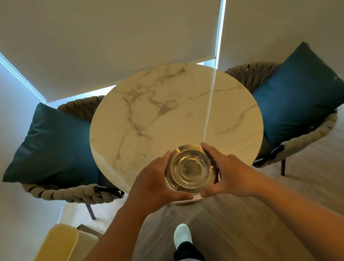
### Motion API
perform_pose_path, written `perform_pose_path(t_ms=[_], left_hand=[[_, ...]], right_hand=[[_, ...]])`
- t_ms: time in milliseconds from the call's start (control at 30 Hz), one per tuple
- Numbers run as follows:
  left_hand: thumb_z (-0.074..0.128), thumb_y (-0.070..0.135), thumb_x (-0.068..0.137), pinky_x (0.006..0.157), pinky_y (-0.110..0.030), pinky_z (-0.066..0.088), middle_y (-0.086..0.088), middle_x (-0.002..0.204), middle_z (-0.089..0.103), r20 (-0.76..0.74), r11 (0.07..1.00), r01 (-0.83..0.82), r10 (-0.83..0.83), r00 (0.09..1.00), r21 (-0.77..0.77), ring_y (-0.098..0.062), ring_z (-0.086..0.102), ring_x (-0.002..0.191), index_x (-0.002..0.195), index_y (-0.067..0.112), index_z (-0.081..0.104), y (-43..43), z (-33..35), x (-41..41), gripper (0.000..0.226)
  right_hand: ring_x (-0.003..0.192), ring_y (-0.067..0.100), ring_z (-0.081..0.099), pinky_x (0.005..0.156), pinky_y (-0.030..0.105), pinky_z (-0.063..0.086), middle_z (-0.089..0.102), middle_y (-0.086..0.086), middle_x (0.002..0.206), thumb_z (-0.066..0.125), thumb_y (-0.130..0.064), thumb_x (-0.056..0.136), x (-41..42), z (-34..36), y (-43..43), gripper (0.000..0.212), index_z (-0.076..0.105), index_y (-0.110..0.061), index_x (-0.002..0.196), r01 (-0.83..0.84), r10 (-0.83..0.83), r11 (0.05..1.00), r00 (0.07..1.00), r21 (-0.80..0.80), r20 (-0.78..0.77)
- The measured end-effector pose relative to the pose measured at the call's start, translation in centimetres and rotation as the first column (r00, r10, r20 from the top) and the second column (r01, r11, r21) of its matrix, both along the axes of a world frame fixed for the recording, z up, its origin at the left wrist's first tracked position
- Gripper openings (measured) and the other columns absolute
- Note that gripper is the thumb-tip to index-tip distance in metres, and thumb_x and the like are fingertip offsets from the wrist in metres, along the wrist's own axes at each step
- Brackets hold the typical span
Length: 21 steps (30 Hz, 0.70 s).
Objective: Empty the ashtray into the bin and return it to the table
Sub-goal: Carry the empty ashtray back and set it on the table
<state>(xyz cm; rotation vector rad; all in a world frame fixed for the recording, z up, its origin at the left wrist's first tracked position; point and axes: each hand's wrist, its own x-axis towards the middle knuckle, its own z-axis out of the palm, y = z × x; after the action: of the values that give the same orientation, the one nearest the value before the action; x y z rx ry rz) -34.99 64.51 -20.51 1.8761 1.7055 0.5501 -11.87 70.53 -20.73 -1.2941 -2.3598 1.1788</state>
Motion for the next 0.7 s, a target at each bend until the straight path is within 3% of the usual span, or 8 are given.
perform_pose_path(t_ms=[167, 267, 333, 567, 700], left_hand=[[0.080, 0.069, 0.051, 0.095, -0.039, 0.049, 0.003, 0.127, 0.058, -0.026, 1.000, 0.007, -0.007, 1.000, 0.010, -0.014, 0.055, 0.109, 0.149, 0.019, 0.026, 5.6, -1.2, -3.0, 0.122], [0.084, 0.065, 0.050, 0.099, -0.041, 0.047, 0.002, 0.137, 0.055, -0.012, 1.000, 0.010, -0.010, 1.000, 0.014, -0.017, 0.054, 0.118, 0.151, 0.018, 0.026, 9.1, -1.9, -4.2, 0.125], [0.086, 0.062, 0.049, 0.096, -0.041, 0.048, 0.005, 0.133, 0.057, 0.015, 1.000, 0.010, -0.010, 1.000, 0.007, -0.016, 0.056, 0.113, 0.147, 0.022, 0.030, 11.6, -2.6, -4.8, 0.120], [0.089, 0.056, 0.045, 0.090, -0.038, 0.049, 0.013, 0.120, 0.062, 0.045, 0.997, -0.039, 0.042, 0.998, -0.073, -0.011, 0.058, 0.105, 0.137, 0.029, 0.039, 20.4, -8.2, -5.7, 0.109], [0.087, 0.059, 0.042, 0.088, -0.037, 0.049, 0.013, 0.116, 0.063, 0.025, 0.990, -0.090, 0.093, 0.995, -0.108, -0.013, 0.059, 0.103, 0.132, 0.029, 0.043, 24.4, -12.5, -5.8, 0.105]], right_hand=[[0.076, 0.006, 0.066, 0.068, 0.018, 0.051, 0.065, -0.011, 0.117, 0.087, -0.055, 0.052, -3.0, -1.5, 5.3, 0.122, 0.015, -0.034, 0.148, 0.026, -0.026, 1.000, 0.999, 0.007, -0.036], [0.075, 0.008, 0.067, 0.069, 0.026, 0.057, 0.066, -0.012, 0.113, 0.088, -0.052, 0.053, -4.2, -2.5, 8.3, 0.117, 0.019, -0.036, 0.146, 0.054, -0.054, 0.998, 0.997, 0.015, -0.050], [0.076, 0.011, 0.067, 0.072, 0.033, 0.058, 0.067, -0.010, 0.113, 0.087, -0.054, 0.052, -4.8, -3.5, 10.5, 0.118, 0.019, -0.035, 0.147, 0.074, -0.074, 0.997, 0.997, 0.015, -0.035], [0.086, 0.010, 0.064, 0.080, 0.035, 0.057, 0.062, -0.018, 0.107, 0.090, -0.048, 0.053, -6.6, -9.1, 18.8, 0.119, 0.018, -0.035, 0.147, 0.107, -0.106, 0.994, 0.994, -0.005, 0.029], [0.098, 0.020, 0.065, 0.086, 0.042, 0.054, 0.068, -0.004, 0.117, 0.090, -0.046, 0.051, -7.4, -13.4, 23.2, 0.123, 0.019, -0.031, 0.150, 0.119, -0.116, 0.992, 0.991, -0.045, 0.065]])
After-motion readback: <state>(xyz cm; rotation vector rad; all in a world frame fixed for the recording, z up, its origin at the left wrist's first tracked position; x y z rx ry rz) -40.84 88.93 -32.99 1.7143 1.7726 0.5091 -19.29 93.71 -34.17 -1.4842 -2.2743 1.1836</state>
